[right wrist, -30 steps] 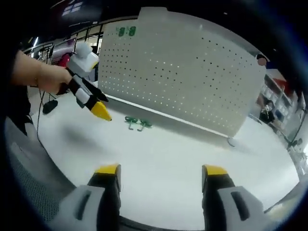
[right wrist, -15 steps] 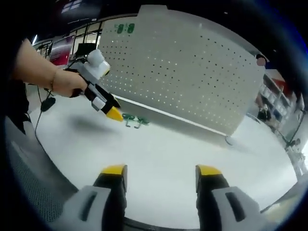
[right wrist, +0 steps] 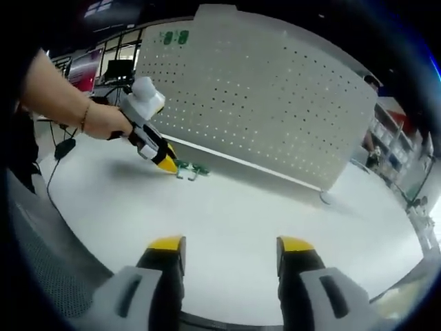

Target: Insert the hook assembly into the mounting plate slot until the hook locks in place.

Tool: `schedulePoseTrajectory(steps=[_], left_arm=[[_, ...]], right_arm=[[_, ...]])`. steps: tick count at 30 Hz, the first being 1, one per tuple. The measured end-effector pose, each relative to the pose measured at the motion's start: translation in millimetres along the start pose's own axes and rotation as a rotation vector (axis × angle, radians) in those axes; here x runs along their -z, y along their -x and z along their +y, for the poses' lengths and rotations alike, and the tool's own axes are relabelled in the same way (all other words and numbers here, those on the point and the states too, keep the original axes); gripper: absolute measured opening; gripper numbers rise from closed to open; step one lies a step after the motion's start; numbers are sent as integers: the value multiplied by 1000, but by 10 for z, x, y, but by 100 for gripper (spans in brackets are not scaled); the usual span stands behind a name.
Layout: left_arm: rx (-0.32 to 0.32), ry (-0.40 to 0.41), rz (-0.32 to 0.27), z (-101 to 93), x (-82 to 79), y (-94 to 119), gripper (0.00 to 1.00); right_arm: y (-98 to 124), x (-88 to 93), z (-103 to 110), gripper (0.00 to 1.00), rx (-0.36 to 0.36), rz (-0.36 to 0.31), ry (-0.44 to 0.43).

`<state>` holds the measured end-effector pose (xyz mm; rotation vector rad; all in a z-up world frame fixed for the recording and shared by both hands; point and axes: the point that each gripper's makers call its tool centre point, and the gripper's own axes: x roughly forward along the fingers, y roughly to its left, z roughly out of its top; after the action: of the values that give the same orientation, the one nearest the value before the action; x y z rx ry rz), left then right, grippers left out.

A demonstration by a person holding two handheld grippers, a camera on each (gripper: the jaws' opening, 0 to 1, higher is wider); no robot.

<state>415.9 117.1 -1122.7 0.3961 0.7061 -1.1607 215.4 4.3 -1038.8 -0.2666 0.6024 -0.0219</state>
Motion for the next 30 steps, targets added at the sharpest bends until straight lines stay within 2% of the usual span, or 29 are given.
schedulePoseTrajectory(steps=[2, 3, 6, 15, 22, 24, 26, 28, 30], left_arm=[[21, -13, 15, -16, 22, -30, 21], [25, -40, -11, -9, -30, -37, 19], [36, -40, 21, -24, 1, -35, 7], [90, -149, 44, -169, 24, -30, 3], [65, -149, 44, -70, -7, 92, 2], [34, -146, 54, 1, -8, 140, 1], [61, -85, 58, -2, -6, 207, 1], [37, -122, 57, 70, -33, 298, 1], [29, -119, 56, 101, -53, 390, 1]], right_arm=[[-4, 5, 1, 49, 0, 3, 2], [-4, 7, 2, 49, 0, 4, 1], [-6, 17, -7, 49, 6, 11, 6], [-15, 35, 14, 49, -2, 22, 11], [-16, 48, 15, 49, -2, 29, 16], [-16, 45, 16, 50, -4, 28, 17], [-17, 46, 14, 51, -2, 28, 20], [-17, 48, 14, 52, -1, 30, 24], [-16, 48, 16, 52, -3, 30, 24]])
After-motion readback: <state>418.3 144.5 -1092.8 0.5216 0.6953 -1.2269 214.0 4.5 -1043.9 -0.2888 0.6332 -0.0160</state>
